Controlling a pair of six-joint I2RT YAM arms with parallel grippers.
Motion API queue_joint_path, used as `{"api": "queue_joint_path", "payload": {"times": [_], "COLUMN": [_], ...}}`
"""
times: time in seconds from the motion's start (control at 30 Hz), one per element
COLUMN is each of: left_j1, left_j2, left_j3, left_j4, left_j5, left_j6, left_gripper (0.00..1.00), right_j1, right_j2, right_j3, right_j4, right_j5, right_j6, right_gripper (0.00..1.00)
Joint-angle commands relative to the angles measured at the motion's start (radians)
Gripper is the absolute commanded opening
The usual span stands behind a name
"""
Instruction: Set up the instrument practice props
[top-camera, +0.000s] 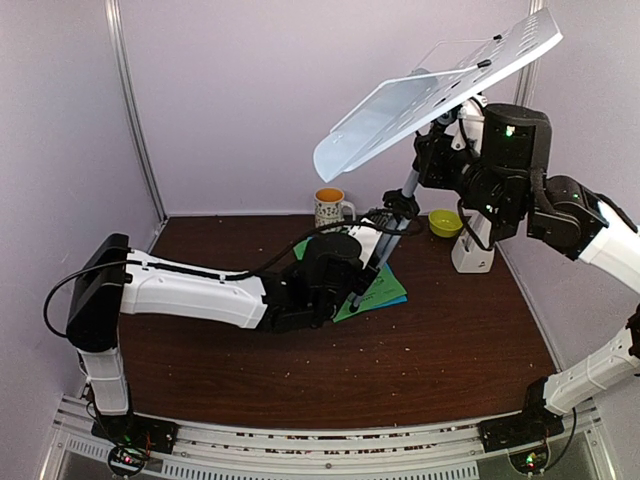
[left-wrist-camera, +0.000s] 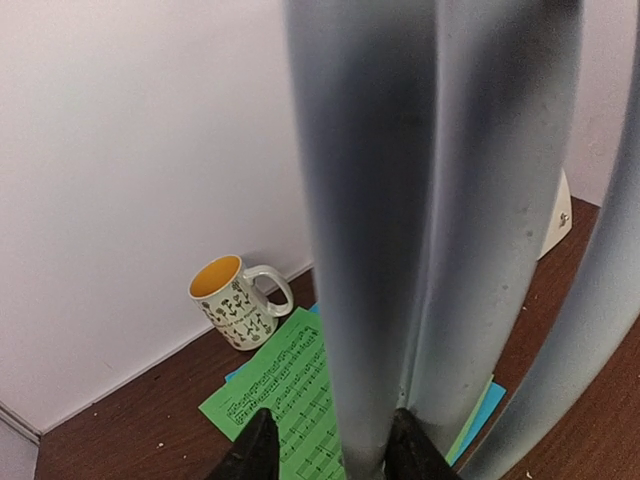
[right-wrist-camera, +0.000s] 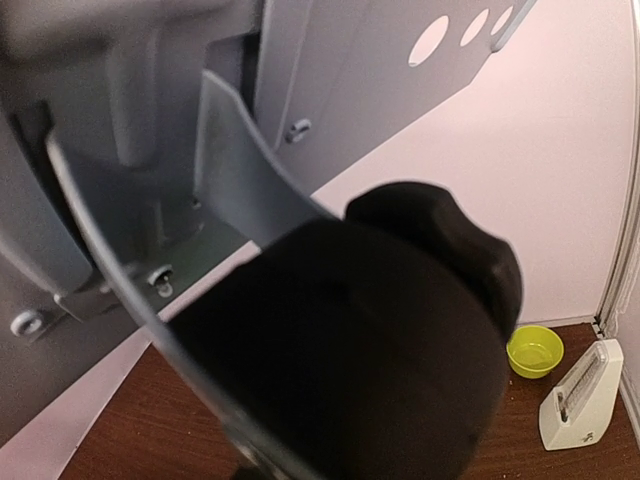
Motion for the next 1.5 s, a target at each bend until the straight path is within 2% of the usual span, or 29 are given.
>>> {"api": "queue_joint_path", "payload": {"times": [0.0,0.17,0.33,0.47,0.6,0.8,1.1,1.13,1.23,1.47], "left_j1": [0.006,0.006,0.006,0.006,0.006,0.006,0.006,0.006,0.006,0.005], "left_j2": [0.008,-0.004,-0.023,-0.051,-0.063,-0.085,-0.136,-0.147,-0.201,-0.35], "left_j3": [0.009,-0.029,-0.067,-0.119,-0.161,-0.227,-0.284,-0.293,-0.355,-0.556], "left_j4": [0.047,0.071,0.057,0.074,0.069,0.035,-0.015,-0.021,-0.027,0.075], "left_j5": [-0.001,0.031,0.046,0.098,0.134,0.226,0.236,0.225,0.224,0.279], "left_j6": [0.03,0.083,0.129,0.19,0.265,0.331,0.27,0.249,0.201,0.137], "left_gripper": [0.35,0.24,0.1,0.07,0.0,0.0,0.0,0.01,0.21,0.52], "right_j1": [0.022,0.022,0.023,0.022,0.022,0.021,0.02,0.02,0.019,0.01], "right_j2": [-0.08,-0.085,-0.092,-0.091,-0.091,-0.078,-0.004,0.008,0.04,0.059], "right_j3": [0.042,0.041,0.045,0.066,0.087,0.12,0.145,0.153,0.186,0.236], "right_j4": [0.269,0.266,0.269,0.258,0.258,0.245,0.246,0.245,0.237,0.246], "right_j5": [0.008,0.012,0.029,0.032,0.036,0.018,-0.142,-0.162,-0.197,-0.25], "right_j6": [0.045,0.036,-0.004,-0.037,-0.069,-0.133,-0.18,-0.186,-0.196,-0.212], "right_gripper": [0.0,0.0,0.0,0.0,0.0,0.0,0.0,0.0,0.0,0.0]}}
